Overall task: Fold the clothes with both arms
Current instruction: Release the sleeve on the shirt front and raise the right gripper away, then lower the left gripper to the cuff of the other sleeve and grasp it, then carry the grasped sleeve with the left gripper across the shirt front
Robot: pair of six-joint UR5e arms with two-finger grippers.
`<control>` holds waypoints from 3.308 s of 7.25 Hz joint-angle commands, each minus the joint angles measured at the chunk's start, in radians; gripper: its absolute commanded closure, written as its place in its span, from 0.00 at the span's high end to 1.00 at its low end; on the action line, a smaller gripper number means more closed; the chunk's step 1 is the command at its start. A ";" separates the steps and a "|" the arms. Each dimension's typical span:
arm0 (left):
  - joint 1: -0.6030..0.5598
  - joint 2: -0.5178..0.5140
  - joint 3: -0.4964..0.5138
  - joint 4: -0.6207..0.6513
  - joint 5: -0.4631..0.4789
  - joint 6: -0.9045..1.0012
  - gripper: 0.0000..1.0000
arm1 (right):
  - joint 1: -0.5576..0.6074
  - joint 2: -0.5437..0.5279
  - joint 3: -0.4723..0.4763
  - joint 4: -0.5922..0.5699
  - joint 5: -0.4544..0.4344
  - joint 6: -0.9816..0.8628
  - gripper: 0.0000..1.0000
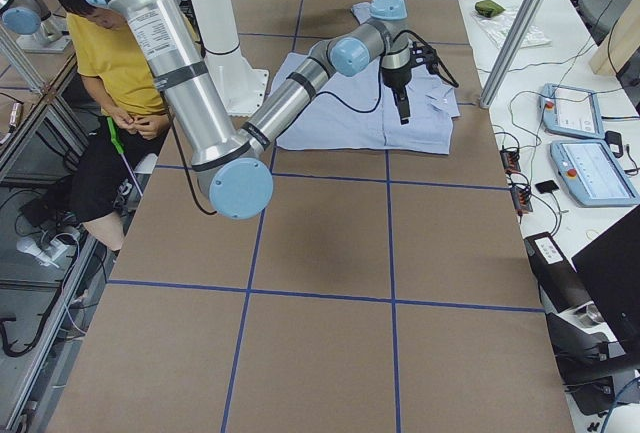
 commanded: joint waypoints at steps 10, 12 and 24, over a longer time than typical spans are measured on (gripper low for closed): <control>0.305 0.027 0.054 -0.098 0.282 -0.388 0.63 | 0.280 -0.267 0.006 0.110 0.216 -0.296 1.00; 0.309 0.019 0.069 -0.096 0.282 -0.387 0.45 | 0.280 -0.267 0.005 0.108 0.216 -0.298 1.00; 0.305 -0.204 -0.135 -0.104 0.231 -0.357 0.00 | 0.280 -0.287 0.006 0.138 0.216 -0.283 1.00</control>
